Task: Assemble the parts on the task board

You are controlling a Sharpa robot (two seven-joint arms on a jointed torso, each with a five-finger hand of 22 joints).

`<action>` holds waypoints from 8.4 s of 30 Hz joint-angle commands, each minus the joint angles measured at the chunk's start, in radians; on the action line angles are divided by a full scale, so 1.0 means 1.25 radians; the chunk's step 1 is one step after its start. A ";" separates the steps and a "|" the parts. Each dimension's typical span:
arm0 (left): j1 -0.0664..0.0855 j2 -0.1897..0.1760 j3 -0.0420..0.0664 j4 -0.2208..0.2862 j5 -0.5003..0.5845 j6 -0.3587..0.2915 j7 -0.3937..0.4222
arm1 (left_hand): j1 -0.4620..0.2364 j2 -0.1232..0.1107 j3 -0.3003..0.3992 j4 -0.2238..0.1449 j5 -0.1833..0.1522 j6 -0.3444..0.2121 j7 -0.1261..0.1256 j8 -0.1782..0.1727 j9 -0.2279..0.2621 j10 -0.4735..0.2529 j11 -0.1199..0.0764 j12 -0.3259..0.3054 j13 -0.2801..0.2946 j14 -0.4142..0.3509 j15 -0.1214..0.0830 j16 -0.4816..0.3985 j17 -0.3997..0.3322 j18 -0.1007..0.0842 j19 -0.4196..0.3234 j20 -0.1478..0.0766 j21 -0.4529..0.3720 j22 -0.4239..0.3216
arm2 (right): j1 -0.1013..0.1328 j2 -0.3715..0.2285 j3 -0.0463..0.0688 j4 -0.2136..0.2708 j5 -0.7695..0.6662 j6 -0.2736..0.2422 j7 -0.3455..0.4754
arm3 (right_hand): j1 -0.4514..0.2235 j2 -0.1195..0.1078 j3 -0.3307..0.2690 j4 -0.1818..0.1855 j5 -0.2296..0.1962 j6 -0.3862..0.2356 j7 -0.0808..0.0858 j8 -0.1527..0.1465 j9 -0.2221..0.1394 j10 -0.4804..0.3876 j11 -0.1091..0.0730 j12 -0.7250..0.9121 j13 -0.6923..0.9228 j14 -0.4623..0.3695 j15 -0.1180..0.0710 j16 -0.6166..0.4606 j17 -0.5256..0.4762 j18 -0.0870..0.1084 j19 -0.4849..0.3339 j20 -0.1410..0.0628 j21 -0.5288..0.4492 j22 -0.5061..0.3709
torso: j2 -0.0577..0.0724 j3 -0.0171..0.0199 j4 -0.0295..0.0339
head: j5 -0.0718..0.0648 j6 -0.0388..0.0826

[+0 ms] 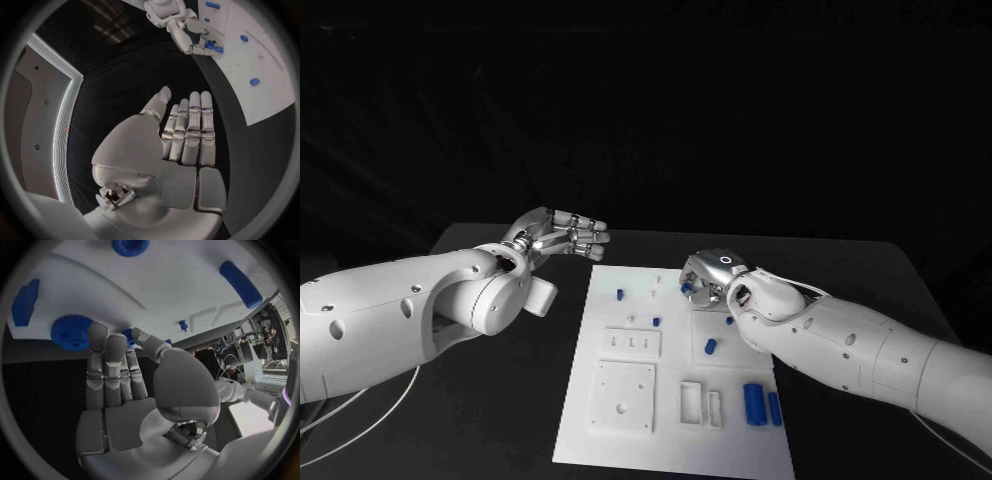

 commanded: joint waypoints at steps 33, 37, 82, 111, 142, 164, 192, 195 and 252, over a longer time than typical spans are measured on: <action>0.002 0.022 0.001 0.003 -0.003 0.013 0.002 | -0.007 -0.002 -0.006 0.001 -0.005 -0.005 0.002 -0.002 0.001 -0.005 0.000 -0.003 0.001 -0.003 0.002 0.001 0.001 -0.001 0.009 0.002 -0.009 -0.003 | 0.014 0.119 0.001 -0.066 -0.067 -0.056 -0.108 | 0.024 -0.001 0.015 0.011 -0.018 0.021 -0.015 0.002 0.005 0.029 -0.022 0.001 0.001 0.003 -0.006 -0.003 -0.004 0.001 0.028 -0.002 -0.083 0.117 | 0.013 -0.0074 0.0129 | 0.019 0.025; 0.002 0.023 0.001 0.003 -0.003 0.013 0.002 | -0.007 -0.002 -0.006 0.001 -0.005 -0.005 0.002 -0.002 0.001 -0.005 0.000 -0.003 0.001 -0.003 0.002 0.001 0.001 -0.001 0.009 0.002 -0.009 -0.003 | 0.014 0.123 0.001 -0.070 -0.067 -0.053 -0.108 | 0.024 -0.001 0.015 0.011 -0.018 0.021 -0.015 0.002 0.005 0.029 -0.022 0.001 0.001 0.003 -0.006 -0.003 -0.004 0.001 0.028 -0.002 -0.083 0.117 | 0.014 -0.0068 0.0130 | 0.021 0.025; 0.003 0.027 0.000 -0.010 -0.006 0.018 -0.001 | -0.007 -0.002 -0.007 0.002 -0.005 -0.006 0.002 -0.002 0.001 -0.007 0.001 -0.003 0.001 -0.003 0.002 0.001 0.001 -0.001 0.011 0.002 -0.012 -0.004 | 0.014 0.134 0.001 -0.106 -0.003 -0.094 -0.087 | 0.029 -0.077 -0.136 0.072 0.004 -0.172 0.031 0.003 -0.003 -0.214 0.044 0.004 0.000 0.004 0.045 -0.032 -0.033 0.032 0.048 0.048 -0.170 0.098 | 0.022 -0.0072 0.0093 | 0.028 0.028; 0.002 0.008 0.000 -0.032 -0.005 0.016 0.003 | -0.004 -0.004 -0.008 0.000 -0.006 -0.005 0.002 -0.002 0.001 -0.009 0.002 -0.003 0.001 -0.004 0.003 0.001 0.001 -0.001 0.012 0.002 -0.015 -0.005 | 0.024 -0.102 0.074 0.109 0.114 -0.028 -0.041 | 0.028 -0.076 -0.139 0.087 0.057 -0.119 0.008 0.002 -0.002 0.054 -0.027 0.010 0.013 0.004 -0.005 -0.023 -0.015 -0.007 0.061 0.004 -0.173 0.089 | 0.008 0.0095 -0.0245 | 0.000 0.042; 0.000 0.011 -0.001 -0.040 -0.005 0.026 0.004 | -0.004 -0.003 -0.008 -0.001 -0.006 -0.005 0.002 -0.002 0.001 -0.009 0.001 -0.003 0.001 -0.003 0.002 0.001 0.001 -0.001 0.013 0.002 -0.015 -0.005 | 0.010 -0.084 0.083 0.020 0.144 0.107 -0.037 | 0.059 -0.042 -0.419 0.152 0.148 -0.191 0.011 0.001 -0.001 -0.018 -0.042 0.770 0.858 0.006 -0.014 0.113 0.405 -0.018 0.073 -0.008 0.009 0.293 | 0.013 0.0209 -0.0189 | -0.020 0.029; 0.000 0.011 -0.001 -0.040 -0.005 0.026 0.002 | -0.006 -0.001 -0.010 -0.001 -0.006 -0.007 0.003 -0.002 0.001 -0.012 0.002 -0.003 0.001 -0.003 0.003 0.001 0.001 -0.001 0.012 0.002 -0.016 -0.004 | 0.002 -0.072 0.082 -0.007 0.145 0.114 -0.030 | 0.031 -0.033 -0.354 0.138 0.169 -0.152 0.004 0.000 -0.002 -0.017 -0.047 0.773 0.859 0.010 -0.016 0.111 0.418 -0.022 0.076 -0.011 0.005 0.321 | 0.013 0.0215 -0.0203 | -0.022 0.029; -0.001 0.017 -0.001 -0.047 -0.008 0.030 -0.002 | -0.005 -0.002 -0.010 0.000 -0.006 -0.007 0.003 -0.002 0.001 -0.013 0.003 -0.003 0.001 -0.003 0.002 0.001 0.001 -0.001 0.013 0.002 -0.017 -0.004 | 0.002 -0.057 0.068 -0.017 0.108 0.160 -0.059 | 0.032 -0.033 -0.388 0.142 0.167 -0.165 0.006 0.002 -0.002 -0.017 -0.044 0.776 0.861 0.011 -0.012 0.119 0.430 -0.023 0.077 -0.006 0.030 0.331 | 0.013 0.0200 -0.0199 | -0.024 0.022; -0.002 0.019 -0.001 -0.049 -0.008 0.030 -0.002 | -0.005 -0.002 -0.010 0.000 -0.006 -0.007 0.003 -0.002 0.001 -0.013 0.003 -0.003 0.001 -0.003 0.002 0.001 0.001 -0.001 0.013 0.002 -0.017 -0.004 | 0.002 -0.056 0.066 -0.014 0.098 0.157 -0.065 | 0.035 -0.032 -0.384 0.141 0.164 -0.155 0.004 0.001 -0.002 -0.015 -0.046 0.778 0.863 0.012 -0.012 0.122 0.432 -0.023 0.077 -0.007 0.032 0.331 | 0.013 0.0202 -0.0197 | -0.024 0.021; -0.003 0.018 -0.002 -0.044 -0.007 0.024 -0.002 | -0.005 0.000 -0.009 -0.002 -0.005 -0.007 0.003 -0.002 0.001 -0.013 0.003 -0.003 0.001 -0.002 0.002 0.001 0.001 -0.001 0.013 0.001 -0.015 -0.002 | 0.002 -0.024 0.036 0.178 -0.065 -0.028 -0.115 | 0.016 -0.037 -0.165 0.099 0.077 -0.012 -0.031 0.001 0.000 0.012 -0.064 0.788 0.878 0.015 -0.025 0.130 0.435 -0.041 0.075 -0.020 0.124 0.343 | 0.015 0.0192 -0.0150 | 0.003 0.029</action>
